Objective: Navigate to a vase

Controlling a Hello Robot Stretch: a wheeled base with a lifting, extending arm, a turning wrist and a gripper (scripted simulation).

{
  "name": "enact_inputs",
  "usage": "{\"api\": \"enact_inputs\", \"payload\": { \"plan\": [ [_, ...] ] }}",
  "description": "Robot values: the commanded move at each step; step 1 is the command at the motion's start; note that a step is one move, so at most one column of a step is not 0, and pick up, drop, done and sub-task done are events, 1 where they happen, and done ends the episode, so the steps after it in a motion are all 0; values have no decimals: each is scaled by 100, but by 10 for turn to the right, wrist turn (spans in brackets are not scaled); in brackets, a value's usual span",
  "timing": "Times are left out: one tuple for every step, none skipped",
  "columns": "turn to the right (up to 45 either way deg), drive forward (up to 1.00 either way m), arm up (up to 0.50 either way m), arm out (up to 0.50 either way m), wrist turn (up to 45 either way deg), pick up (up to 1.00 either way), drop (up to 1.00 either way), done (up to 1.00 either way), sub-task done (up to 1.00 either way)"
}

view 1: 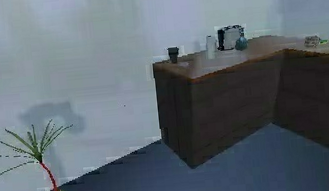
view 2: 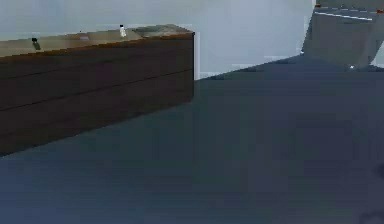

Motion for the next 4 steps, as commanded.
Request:
{"api": "enact_inputs", "payload": {
  "plan": [
    [-450, 0, 0, 0, 0, 0, 0, 0, 0],
    [-450, 0, 0, 0, 0, 0, 0, 0, 0],
    [-450, 0, 0, 0, 0, 0, 0, 0, 0],
    [-390, 0, 0, 0, 0, 0, 0, 0, 0]
  ]
}}
